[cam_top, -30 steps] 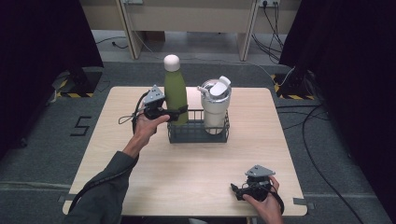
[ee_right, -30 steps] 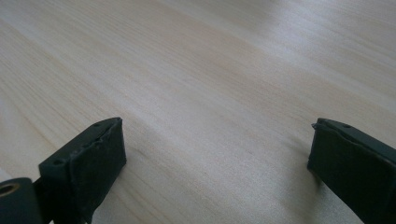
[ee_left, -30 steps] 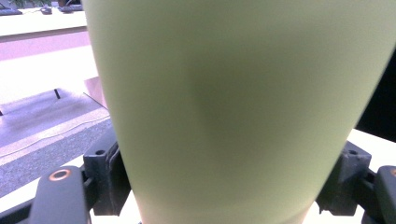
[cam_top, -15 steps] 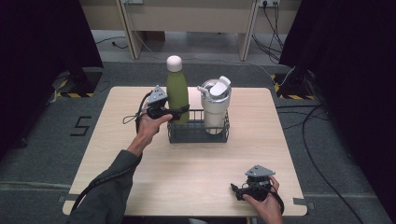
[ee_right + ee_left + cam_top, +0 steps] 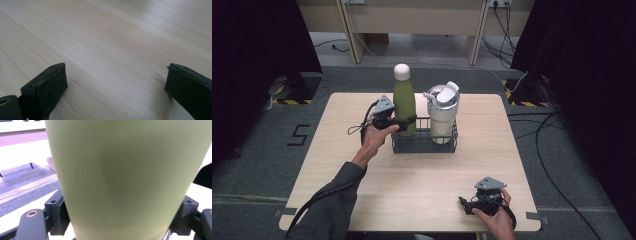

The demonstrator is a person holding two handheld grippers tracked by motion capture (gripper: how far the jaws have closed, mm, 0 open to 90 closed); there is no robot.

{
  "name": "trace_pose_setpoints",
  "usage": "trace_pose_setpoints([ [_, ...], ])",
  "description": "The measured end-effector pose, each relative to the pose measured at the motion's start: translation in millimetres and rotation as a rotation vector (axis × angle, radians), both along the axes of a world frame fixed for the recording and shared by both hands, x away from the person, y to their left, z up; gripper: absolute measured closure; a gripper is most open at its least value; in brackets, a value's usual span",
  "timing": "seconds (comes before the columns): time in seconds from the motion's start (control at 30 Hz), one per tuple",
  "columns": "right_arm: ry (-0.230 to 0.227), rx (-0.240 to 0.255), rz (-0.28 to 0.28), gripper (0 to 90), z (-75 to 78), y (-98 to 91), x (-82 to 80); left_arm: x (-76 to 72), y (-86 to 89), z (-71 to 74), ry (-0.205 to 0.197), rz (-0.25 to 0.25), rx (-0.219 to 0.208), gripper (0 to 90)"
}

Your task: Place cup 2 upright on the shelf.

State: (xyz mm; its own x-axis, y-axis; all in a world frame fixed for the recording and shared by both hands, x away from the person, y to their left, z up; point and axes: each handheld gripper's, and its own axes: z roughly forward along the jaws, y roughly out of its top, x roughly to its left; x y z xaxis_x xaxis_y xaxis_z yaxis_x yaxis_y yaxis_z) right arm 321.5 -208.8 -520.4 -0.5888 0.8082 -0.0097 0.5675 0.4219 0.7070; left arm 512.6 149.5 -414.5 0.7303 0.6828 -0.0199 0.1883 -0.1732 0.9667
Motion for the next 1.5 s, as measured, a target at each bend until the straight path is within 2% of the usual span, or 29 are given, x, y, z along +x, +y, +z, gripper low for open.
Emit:
trace_pose_setpoints([
  [0.2,-0.001,0.0,0.0,4.2,-0.1,0.0,0.0,1.5,-2.7,-7.0,0.001,-0.002,0.012,20.7],
  [0.43,0.0,0.002,-0.001,4.2,-0.1,0.2,-0.2,1.2,-3.5,-11.9,0.005,-0.005,0.003,20.8],
  [0.53,0.002,0.003,-0.001,4.2,-0.1,0.4,-0.3,0.8,-4.0,-16.9,0.005,-0.001,0.019,20.8],
  [0.83,0.001,0.002,-0.001,4.2,-0.1,0.3,-0.2,1.8,-5.4,-25.2,0.016,0.003,0.015,20.8],
  [0.97,0.0,0.003,0.001,4.2,-0.1,0.3,0.0,2.0,-5.4,-29.4,0.018,0.003,0.03,20.7],
  [1.0,-0.001,0.002,0.002,4.2,-0.1,0.2,0.0,1.3,-4.7,-31.1,0.007,-0.003,0.022,20.7],
  [1.2,0.002,0.004,-0.001,4.1,-0.1,0.5,-0.2,-0.1,-3.4,-32.1,0.0,-0.01,0.03,20.6],
  [1.27,0.0,0.003,0.001,4.1,-0.1,0.4,-0.1,-2.3,-3.0,-34.2,-0.017,-0.014,0.033,20.6],
  [1.37,0.001,0.002,0.001,4.1,0.0,0.4,-0.2,-2.3,-1.7,-34.9,-0.016,-0.014,0.022,20.5],
  [1.5,0.003,0.004,-0.002,3.9,-0.1,0.8,-0.3,-2.8,-3.0,-34.8,-0.021,-0.014,0.031,20.5],
])
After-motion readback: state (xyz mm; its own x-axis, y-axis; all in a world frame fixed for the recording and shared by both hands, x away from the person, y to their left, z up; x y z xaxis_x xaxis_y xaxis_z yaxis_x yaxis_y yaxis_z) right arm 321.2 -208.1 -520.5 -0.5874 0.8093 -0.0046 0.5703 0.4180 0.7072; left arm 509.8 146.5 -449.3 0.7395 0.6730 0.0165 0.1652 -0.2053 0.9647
